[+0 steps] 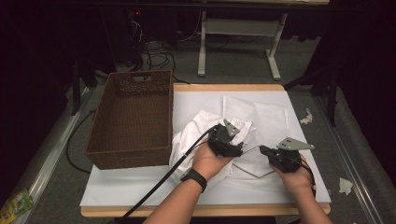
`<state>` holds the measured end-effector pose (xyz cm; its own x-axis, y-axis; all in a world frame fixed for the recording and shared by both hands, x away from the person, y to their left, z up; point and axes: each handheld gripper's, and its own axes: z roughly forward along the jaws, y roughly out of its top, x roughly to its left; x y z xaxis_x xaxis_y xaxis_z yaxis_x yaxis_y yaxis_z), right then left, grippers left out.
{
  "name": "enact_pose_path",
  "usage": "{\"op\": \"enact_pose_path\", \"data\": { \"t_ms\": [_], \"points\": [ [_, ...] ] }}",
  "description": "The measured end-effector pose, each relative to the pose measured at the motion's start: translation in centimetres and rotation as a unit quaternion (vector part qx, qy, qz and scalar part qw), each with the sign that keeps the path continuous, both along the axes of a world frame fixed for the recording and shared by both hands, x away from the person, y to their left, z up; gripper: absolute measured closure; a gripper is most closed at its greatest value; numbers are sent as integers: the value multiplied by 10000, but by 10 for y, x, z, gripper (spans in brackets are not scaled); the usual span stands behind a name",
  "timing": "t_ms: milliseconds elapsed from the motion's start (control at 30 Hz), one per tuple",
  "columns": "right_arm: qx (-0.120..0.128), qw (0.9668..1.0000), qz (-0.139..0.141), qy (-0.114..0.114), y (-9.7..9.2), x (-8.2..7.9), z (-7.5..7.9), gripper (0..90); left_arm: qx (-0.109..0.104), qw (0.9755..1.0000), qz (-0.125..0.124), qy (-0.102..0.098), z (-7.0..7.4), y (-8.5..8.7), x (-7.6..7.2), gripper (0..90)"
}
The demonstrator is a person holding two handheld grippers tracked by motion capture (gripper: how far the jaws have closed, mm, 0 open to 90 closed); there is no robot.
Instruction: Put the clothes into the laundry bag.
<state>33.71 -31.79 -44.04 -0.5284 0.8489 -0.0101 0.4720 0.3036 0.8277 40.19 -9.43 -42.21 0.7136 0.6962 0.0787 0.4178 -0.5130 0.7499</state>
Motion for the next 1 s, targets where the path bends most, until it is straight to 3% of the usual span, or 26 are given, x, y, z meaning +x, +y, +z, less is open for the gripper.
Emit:
{"op": "enact_pose_path", "data": {
  "t_ms": [100,167,200,333,400,433,500,567,633,700,833,1000],
  "points": [
    [31,10000,-9,13,1,-1,0,897,210,9990,341,192,-8,1,12,423],
    [41,10000,2,8,1,0,0,897,492,9969,583,189,-15,5,21,500],
    [53,10000,0,11,1,0,1,897,526,9961,675,235,-19,9,24,576],
    [84,10000,-2,15,1,-2,1,897,-14,9945,847,615,-24,32,29,851],
    [98,10000,5,7,1,-2,1,897,-284,9953,790,483,-20,41,22,873],
    [132,9999,-8,29,2,-1,1,898,-524,9952,729,379,-17,46,16,874],
    [166,9999,-44,20,2,1,2,898,-962,9936,574,123,-10,58,2,876],
    [233,9997,-47,14,3,6,3,898,-1444,9887,392,-89,-2,73,-13,876],
    [284,9995,-121,72,5,11,4,899,-1867,9817,248,-279,4,86,-27,876],
    [246,9995,-167,101,7,17,5,899,-1987,9788,141,-477,11,98,-42,876],
    [334,9988,-302,180,10,33,2,899,-2390,9691,-170,-585,23,116,-72,876],
    [294,9989,-296,208,19,45,2,899,-2662,9587,-807,-596,34,109,-97,874]
  ]
}}
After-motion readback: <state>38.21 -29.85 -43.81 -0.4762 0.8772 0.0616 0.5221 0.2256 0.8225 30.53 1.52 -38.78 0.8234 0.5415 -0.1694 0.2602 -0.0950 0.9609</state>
